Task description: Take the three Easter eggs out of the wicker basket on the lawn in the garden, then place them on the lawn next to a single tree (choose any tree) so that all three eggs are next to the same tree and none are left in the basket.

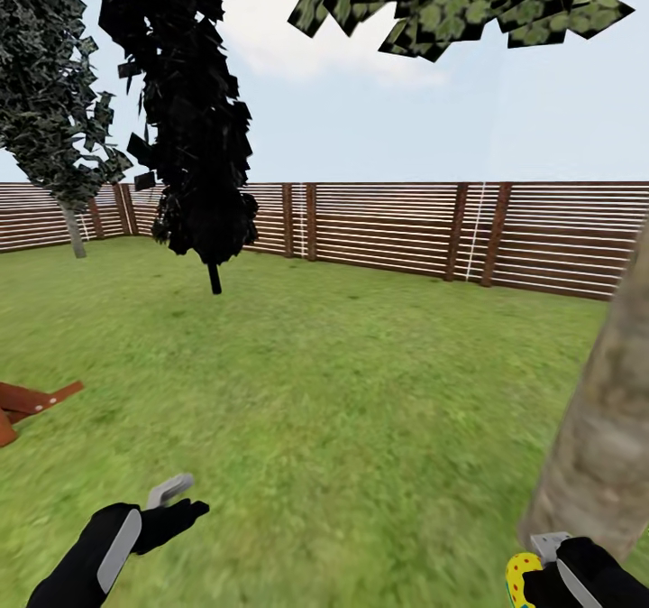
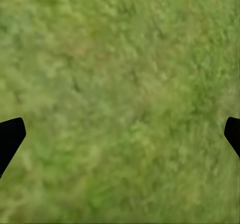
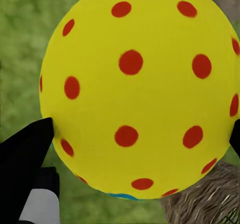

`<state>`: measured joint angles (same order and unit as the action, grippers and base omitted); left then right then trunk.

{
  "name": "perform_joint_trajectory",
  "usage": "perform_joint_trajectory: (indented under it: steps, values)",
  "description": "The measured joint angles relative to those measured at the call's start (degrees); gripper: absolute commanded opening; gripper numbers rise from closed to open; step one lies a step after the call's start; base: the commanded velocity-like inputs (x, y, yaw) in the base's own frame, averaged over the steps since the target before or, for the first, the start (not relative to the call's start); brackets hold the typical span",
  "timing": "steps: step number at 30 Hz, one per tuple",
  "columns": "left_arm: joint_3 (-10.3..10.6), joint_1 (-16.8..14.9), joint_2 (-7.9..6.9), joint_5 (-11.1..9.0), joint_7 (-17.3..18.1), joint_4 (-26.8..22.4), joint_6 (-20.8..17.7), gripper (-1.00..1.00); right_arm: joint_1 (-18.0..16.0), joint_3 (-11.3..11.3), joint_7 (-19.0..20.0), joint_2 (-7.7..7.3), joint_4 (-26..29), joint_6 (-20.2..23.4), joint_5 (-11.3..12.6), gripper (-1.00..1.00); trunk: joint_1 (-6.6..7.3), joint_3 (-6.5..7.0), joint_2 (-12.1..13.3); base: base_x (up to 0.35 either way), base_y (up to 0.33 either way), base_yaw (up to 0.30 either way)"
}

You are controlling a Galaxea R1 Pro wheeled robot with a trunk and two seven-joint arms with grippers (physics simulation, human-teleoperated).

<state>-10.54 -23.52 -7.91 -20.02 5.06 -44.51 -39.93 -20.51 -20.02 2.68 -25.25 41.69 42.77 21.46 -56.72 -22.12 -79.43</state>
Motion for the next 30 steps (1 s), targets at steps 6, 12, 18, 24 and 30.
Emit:
perform_joint_trajectory:
  steps: [6, 12, 18, 24, 30]
  values:
    - [0.02, 0.0, 0.06, -0.12, -0.02, 0.09, 0.0, 1.0, 0.0, -0.01, 0.06, 0.0, 0.0, -0.01, 0.07, -1.0, 0.0, 0.0, 0.0, 0.337, 0.0, -0.177]
    - [0.0, 0.0, 0.02, -0.17, -0.02, 0.18, 0.03, 1.0, 0.0, -0.09, 0.03, 0.0, 0.0, 0.0, -0.06, -1.0, -0.03, 0.0, 0.0, 0.101, 0.0, -0.004]
    - [0.0, 0.01, 0.05, -0.16, 0.0, 0.17, 0.09, 1.0, 0.0, -0.07, 0.0, 0.35, -0.01, 0.0, -0.08, -1.0, -0.25, -0.18, -0.38, 0.001, 0.0, 0.0]
    - [0.0, 0.0, 0.06, -0.15, -0.06, 0.18, 0.13, 1.0, 0.0, 0.08, 0.0, 0.44, -1.1, 0.0, 0.02, -1.0, -1.57, -1.25, -2.79, 0.0, 0.0, 0.0]
    - [0.08, 0.01, 0.11, -0.08, -0.25, 0.18, 0.25, 1.0, 0.0, 0.09, 0.0, 0.46, -1.15, 0.0, 0.03, -1.0, -2.88, -2.33, -5.2, 0.0, 0.0, 0.0]
